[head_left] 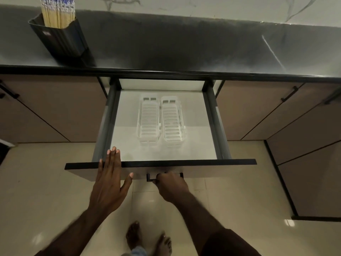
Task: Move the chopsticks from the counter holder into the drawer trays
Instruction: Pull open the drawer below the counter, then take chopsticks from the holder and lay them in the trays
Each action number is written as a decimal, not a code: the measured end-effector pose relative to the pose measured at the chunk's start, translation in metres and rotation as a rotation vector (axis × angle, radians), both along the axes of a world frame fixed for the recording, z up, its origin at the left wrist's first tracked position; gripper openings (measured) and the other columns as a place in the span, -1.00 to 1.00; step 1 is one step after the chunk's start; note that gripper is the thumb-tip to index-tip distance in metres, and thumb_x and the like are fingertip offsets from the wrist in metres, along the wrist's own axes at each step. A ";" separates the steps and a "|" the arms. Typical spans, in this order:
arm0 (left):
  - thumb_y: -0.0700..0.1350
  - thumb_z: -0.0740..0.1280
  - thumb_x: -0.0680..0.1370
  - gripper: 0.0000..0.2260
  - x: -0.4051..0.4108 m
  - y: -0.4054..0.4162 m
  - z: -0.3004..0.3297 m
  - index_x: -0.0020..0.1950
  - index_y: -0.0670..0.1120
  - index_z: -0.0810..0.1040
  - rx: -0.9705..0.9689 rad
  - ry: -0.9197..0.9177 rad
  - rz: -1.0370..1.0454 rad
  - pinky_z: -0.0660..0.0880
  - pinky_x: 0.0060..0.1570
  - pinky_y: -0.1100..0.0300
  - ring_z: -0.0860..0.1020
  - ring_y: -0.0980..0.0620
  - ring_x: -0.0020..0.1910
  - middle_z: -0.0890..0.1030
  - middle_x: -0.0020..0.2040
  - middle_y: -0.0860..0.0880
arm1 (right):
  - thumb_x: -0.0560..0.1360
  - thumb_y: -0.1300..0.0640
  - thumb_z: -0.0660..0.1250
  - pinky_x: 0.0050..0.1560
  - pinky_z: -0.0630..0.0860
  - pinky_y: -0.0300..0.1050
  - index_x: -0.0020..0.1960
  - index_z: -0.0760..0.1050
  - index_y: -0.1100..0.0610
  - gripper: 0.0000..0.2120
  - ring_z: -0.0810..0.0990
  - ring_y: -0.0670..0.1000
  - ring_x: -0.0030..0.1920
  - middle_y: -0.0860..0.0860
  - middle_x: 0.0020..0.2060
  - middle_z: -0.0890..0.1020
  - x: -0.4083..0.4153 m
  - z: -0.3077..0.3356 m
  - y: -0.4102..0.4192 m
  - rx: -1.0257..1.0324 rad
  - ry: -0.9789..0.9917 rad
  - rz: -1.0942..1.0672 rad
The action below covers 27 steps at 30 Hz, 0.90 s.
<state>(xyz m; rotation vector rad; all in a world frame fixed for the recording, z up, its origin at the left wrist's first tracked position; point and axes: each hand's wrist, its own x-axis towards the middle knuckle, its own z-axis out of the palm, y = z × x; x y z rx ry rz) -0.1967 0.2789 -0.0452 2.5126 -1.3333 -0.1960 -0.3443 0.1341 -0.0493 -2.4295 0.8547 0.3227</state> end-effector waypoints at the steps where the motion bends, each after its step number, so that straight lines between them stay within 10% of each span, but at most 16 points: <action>1: 0.24 -0.06 0.57 -0.27 0.000 0.000 0.005 0.57 -0.17 -0.18 -0.008 0.012 -0.001 -0.09 0.51 -0.10 -0.13 -0.06 0.57 -0.15 0.59 -0.12 | 0.62 -0.03 0.18 -0.19 0.44 -0.08 0.11 0.57 0.13 -0.71 0.61 0.15 -0.09 0.13 -0.06 0.64 0.002 0.014 -0.001 0.031 -0.032 0.004; 10: 0.25 -0.05 0.55 -0.28 0.031 -0.015 0.081 0.55 -0.11 -0.23 -0.255 0.079 0.027 -0.19 0.52 0.03 -0.26 0.09 0.55 -0.21 0.58 -0.02 | 0.58 -0.11 0.20 0.05 0.54 0.01 0.09 0.62 0.02 -0.70 0.59 0.09 0.01 0.03 -0.03 0.69 0.055 0.136 -0.020 -0.013 -0.326 -0.139; 27: 0.04 0.21 0.58 -0.31 0.314 0.067 0.232 0.58 -0.15 -0.05 -0.651 -0.007 -0.126 -0.08 0.54 0.02 -0.10 0.04 0.58 -0.04 0.60 -0.07 | 0.56 -0.04 0.28 -0.17 0.53 -0.22 0.00 0.66 0.02 -0.78 0.63 -0.15 -0.24 -0.07 -0.19 0.72 0.337 0.256 0.078 -0.310 -0.722 -0.176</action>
